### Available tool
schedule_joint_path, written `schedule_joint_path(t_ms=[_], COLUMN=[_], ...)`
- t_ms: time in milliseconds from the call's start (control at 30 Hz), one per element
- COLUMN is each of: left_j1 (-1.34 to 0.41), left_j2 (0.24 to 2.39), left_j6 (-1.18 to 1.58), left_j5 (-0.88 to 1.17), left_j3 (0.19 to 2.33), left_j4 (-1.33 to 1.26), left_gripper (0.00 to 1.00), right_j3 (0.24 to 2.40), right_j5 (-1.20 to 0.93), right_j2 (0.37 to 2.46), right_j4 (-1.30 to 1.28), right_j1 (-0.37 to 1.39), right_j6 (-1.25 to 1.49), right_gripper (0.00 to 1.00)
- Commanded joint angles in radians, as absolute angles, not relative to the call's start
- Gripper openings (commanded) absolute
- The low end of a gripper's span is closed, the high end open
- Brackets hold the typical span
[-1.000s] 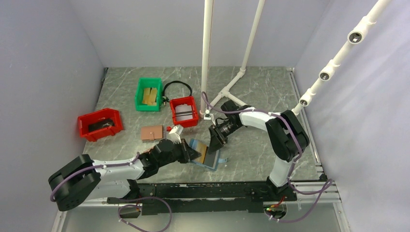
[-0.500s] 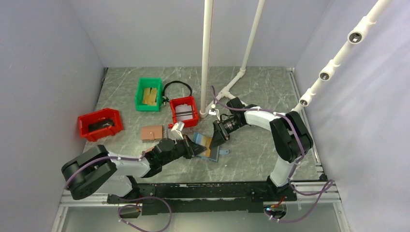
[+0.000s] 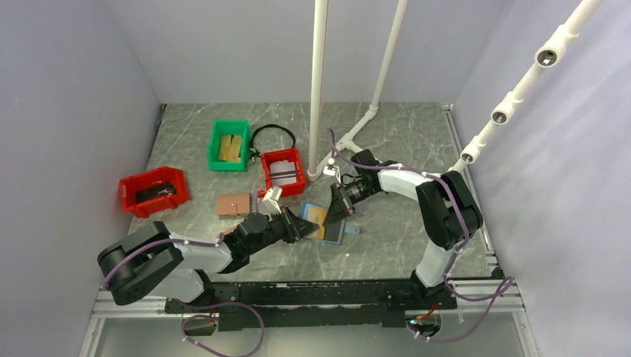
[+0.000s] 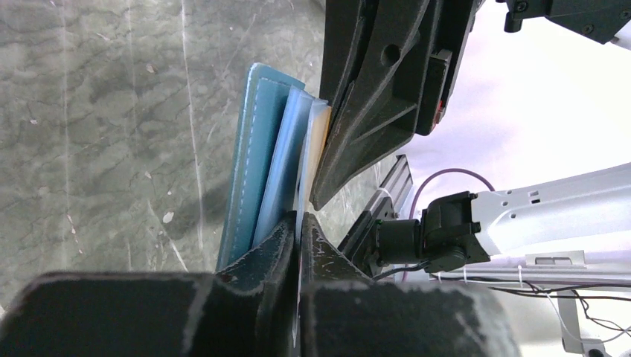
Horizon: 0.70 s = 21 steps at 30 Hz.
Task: Take the credit cards out of the card holder
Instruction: Remove the credit card from the card holder.
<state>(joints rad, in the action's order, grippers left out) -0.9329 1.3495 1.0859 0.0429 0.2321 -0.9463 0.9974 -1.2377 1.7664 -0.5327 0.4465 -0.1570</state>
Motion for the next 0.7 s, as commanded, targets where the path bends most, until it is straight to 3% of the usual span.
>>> schedule_joint_path(t_ms=[0,133,267,467,667], left_j1=[-0.934,-0.929,-0.923,-0.915,-0.904], left_j2=[1.286,1.234,1.183,1.118,1.087], left_j6=[1.1,1.1,1.095,1.094,1.089], left_j5=[0.029,0.019,0.013,0.002,0.009], left_j3=[0.232,0.207,0.189,0.166,0.145], left_j4=[-0.961,-0.934,-0.899,-0.845,-0.853], left_gripper=[0.16,0.3,0.31,0.27,0.08], right_j3=[0.999,0.996,0.999,1.004,1.016], right_j5=[-1.298,-1.292,-1.287,-1.281,-1.272], right_j2=[1.735,1.739,1.747,1.759,1.778], right_j4=[-0.518,-0.518,-0.528,-0.549,-0.584], right_j1=[0.452,0.444,0.442,0.442,0.441], right_j6=[-0.185,-0.191,-0.203,-0.228,-0.265], right_gripper=[0.0,0.0,0.0,0.0,0.0])
